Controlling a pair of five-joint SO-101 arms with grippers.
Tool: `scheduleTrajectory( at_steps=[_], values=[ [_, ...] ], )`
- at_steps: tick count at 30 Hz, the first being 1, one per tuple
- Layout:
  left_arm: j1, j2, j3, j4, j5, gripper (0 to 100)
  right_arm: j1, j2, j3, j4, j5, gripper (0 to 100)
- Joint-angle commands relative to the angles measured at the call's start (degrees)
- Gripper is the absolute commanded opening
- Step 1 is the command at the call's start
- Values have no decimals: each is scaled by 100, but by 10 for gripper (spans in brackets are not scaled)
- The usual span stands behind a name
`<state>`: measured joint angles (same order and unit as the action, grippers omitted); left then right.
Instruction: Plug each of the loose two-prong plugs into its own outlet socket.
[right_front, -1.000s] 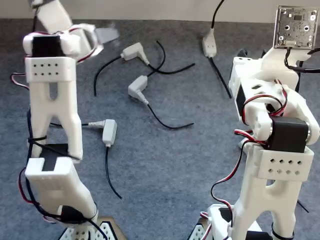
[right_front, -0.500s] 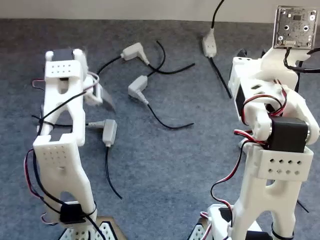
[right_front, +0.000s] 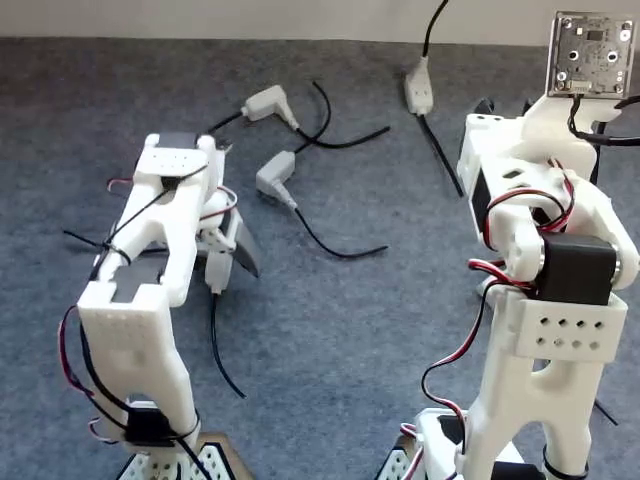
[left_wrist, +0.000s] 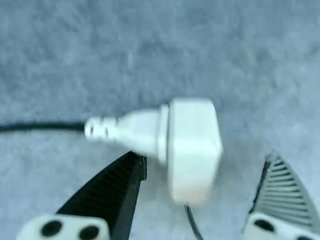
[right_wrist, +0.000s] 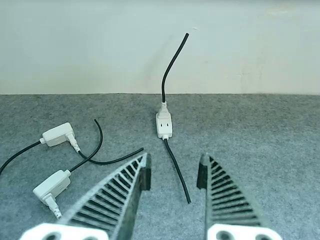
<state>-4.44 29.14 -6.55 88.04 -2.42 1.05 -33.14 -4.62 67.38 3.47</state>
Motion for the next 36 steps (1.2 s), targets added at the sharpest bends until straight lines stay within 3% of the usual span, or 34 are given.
scheduleTrajectory(
  at_steps=[1,6,13,22,29,36],
  values=[
    [-171,-426,840,-1495,0,341,57,-136,-277,-127,-26,160],
    [-224,-418,910,-2022,-44,230,57,-145,-277,-127,-26,160],
    [-145,-435,215,-1749,-44,9,57,-163,-277,-119,-18,160],
    [101,-382,-3125,-70,-35,6,66,-163,-277,-127,-18,160],
    [101,40,-4497,-782,-167,6,66,-101,-277,-145,-9,160],
    [40,1534,-5209,-1723,-756,6,66,-101,-277,-145,-9,160]
  ],
)
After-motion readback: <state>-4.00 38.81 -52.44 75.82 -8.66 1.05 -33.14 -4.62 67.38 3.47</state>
